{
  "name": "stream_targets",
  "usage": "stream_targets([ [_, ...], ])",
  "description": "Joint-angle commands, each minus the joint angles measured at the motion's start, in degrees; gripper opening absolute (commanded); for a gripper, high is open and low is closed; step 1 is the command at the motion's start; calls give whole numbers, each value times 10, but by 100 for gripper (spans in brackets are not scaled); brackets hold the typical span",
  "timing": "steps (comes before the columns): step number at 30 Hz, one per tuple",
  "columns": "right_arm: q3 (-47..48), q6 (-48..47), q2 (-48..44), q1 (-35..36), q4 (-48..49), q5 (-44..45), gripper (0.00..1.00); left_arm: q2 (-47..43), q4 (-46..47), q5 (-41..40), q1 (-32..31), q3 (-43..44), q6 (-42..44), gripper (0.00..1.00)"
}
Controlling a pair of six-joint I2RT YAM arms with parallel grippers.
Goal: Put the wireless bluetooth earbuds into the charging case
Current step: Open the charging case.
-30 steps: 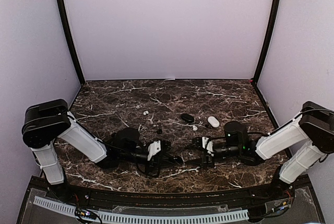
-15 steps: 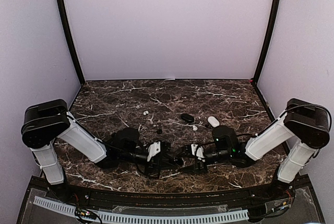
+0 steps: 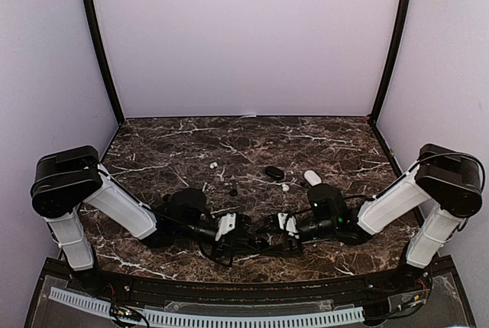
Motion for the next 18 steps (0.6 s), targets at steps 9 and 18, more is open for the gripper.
stream_targets([
  [9, -33, 32, -62, -55, 46, -28, 57, -4, -29, 37, -7, 13, 19, 20],
  [18, -34, 31, -62, -57, 44, -26, 57, -9, -4, 31, -6, 6, -8, 19],
])
